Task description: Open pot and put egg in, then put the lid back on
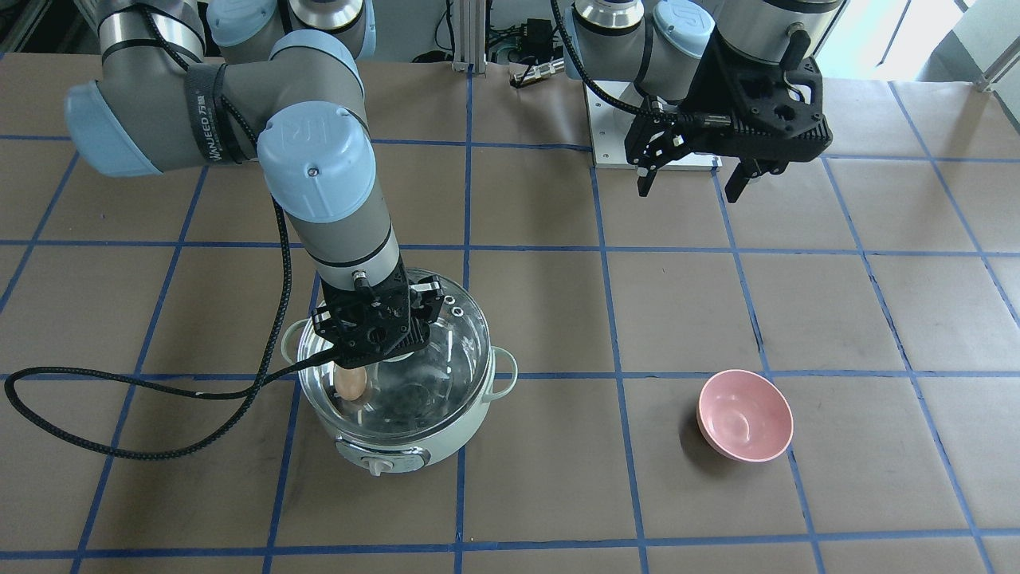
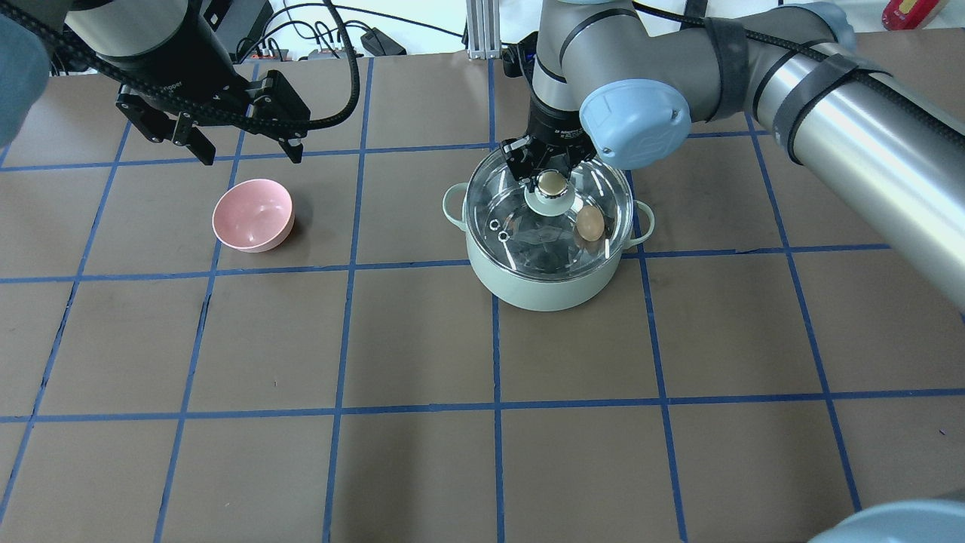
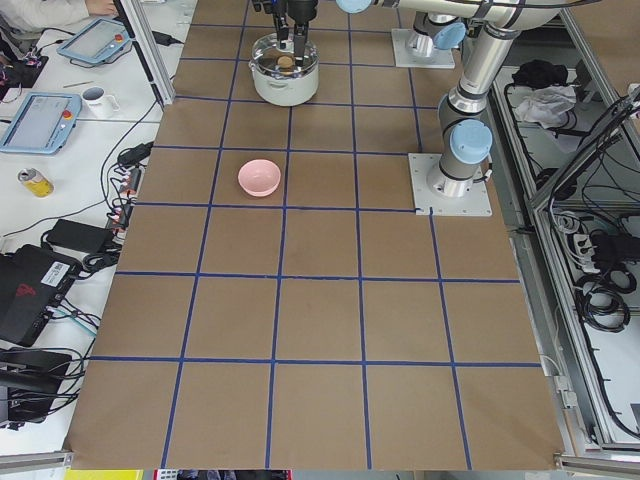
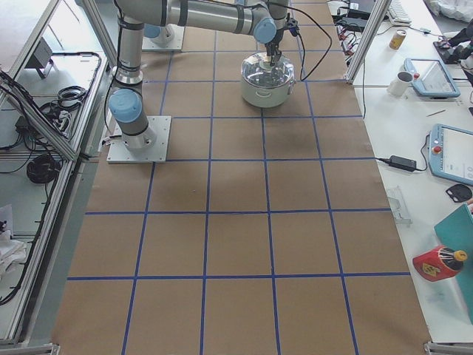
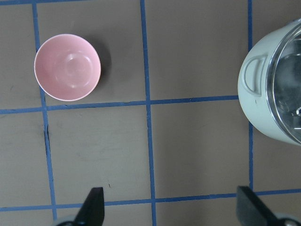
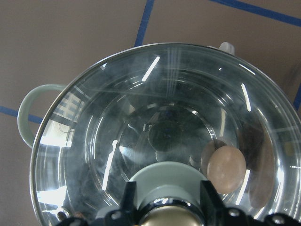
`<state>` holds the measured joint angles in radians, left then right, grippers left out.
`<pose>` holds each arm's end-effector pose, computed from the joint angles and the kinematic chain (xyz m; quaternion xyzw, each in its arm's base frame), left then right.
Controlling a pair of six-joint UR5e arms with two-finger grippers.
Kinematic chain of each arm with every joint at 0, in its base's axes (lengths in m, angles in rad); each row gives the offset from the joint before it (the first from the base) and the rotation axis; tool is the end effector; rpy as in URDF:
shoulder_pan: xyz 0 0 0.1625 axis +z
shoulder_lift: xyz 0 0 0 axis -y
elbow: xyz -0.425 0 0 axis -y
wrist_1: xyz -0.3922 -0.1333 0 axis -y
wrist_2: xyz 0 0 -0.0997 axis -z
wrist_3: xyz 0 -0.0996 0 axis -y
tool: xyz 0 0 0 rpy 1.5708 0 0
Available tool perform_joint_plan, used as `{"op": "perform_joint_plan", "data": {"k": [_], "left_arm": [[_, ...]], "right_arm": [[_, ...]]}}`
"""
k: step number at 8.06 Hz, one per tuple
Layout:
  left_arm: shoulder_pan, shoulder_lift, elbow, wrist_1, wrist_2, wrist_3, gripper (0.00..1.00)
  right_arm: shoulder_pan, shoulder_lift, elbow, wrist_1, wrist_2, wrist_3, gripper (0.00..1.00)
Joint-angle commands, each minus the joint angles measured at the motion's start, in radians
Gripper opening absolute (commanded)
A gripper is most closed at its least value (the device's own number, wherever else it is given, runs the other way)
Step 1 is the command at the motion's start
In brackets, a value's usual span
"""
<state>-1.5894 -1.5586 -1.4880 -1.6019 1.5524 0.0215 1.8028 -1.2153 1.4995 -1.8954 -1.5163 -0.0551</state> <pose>-0.1442 -0.4885 0.5317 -0.0203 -0.9992 0.0320 0.0091 0.2794 -0.5793 0.3556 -0.1435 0.9891 -0.0177 0.0289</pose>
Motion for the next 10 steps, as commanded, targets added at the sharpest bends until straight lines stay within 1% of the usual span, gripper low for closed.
{"op": "perform_joint_plan", "data": {"k": [1, 6, 7, 8, 9, 10], "left_arm": [[0.0, 0.0, 0.0, -0.001, 0.0, 0.0, 1.0], [0.005, -0.003, 0.0, 0.004, 0.002, 0.0, 1.0], [0.005, -0.003, 0.0, 0.004, 0.0, 0.0, 1.0], [0.005, -0.003, 0.0, 0.004, 0.0, 0.0, 1.0], [0.005, -0.003, 0.0, 0.004, 0.0, 0.0, 1.0], [0.005, -0.005, 0.0, 0.002, 0.001, 0.0, 1.0]], "right_arm": [[0.0, 0.007, 0.001, -0.008, 0.001, 0.0, 0.0], [0.0, 0.011, 0.001, -0.008, -0.004, 0.01, 0.0], [0.0, 0.011, -0.001, -0.008, -0.004, 0.001, 0.28], [0.0, 0.011, -0.001, -0.008, -0.004, 0.0, 0.97], [0.0, 0.01, -0.001, -0.007, -0.001, 0.006, 1.0], [0.0, 0.007, -0.001, -0.008, -0.001, 0.008, 1.0]]}}
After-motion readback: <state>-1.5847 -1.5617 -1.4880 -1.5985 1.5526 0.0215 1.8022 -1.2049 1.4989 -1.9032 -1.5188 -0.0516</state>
